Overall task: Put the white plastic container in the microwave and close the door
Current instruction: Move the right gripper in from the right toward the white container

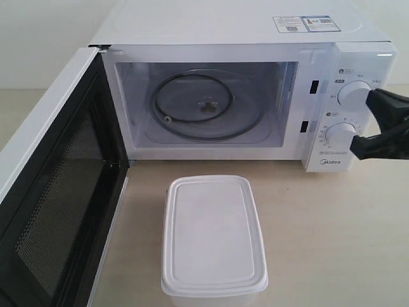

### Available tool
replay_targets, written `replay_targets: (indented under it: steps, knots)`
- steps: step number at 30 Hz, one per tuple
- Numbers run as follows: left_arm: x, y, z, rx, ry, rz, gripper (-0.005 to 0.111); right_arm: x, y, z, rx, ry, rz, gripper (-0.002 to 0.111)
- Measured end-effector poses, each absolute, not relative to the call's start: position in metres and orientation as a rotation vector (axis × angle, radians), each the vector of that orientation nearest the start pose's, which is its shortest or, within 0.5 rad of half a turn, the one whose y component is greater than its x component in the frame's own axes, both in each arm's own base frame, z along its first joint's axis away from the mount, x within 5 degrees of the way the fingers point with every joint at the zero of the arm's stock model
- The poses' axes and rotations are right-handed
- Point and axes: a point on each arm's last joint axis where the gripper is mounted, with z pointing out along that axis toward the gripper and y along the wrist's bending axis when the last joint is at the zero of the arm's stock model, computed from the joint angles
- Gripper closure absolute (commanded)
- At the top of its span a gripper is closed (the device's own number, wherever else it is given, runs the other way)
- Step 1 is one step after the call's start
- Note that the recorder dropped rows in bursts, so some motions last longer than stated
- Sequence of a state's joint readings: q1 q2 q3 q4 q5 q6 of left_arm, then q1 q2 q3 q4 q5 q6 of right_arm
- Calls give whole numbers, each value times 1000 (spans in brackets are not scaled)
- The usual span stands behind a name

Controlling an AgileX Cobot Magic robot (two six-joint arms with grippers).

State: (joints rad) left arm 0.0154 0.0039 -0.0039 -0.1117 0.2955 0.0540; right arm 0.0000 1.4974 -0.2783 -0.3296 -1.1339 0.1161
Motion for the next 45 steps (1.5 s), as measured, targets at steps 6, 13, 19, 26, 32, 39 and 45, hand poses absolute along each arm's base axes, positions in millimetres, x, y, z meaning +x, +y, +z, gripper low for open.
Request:
replay_targets:
  steps: [6, 13, 19, 26, 32, 39, 45]
  knots:
    - [55, -2, 188, -37, 1777, -56, 102, 239, 31, 151, -271, 1681, 279, 109]
    - [55, -2, 188, -37, 1777, -56, 102, 238, 39, 114, -361, 1824, 367, 109]
    - [55, -2, 188, -37, 1777, -56, 102, 231, 50, 105, -506, 1837, 466, 109]
    - [55, -2, 188, -37, 1777, -56, 102, 224, 58, 104, -581, 1839, 589, 109]
    - [55, -2, 188, -37, 1777, -56, 102, 230, 67, 109, -714, 1774, 684, 109]
    - [55, -2, 188, -37, 1777, -56, 102, 233, 78, 115, -773, 1796, 936, 109]
    - [55, -2, 188, -37, 1777, -56, 102, 229, 79, 114, -595, 1935, 1135, 109]
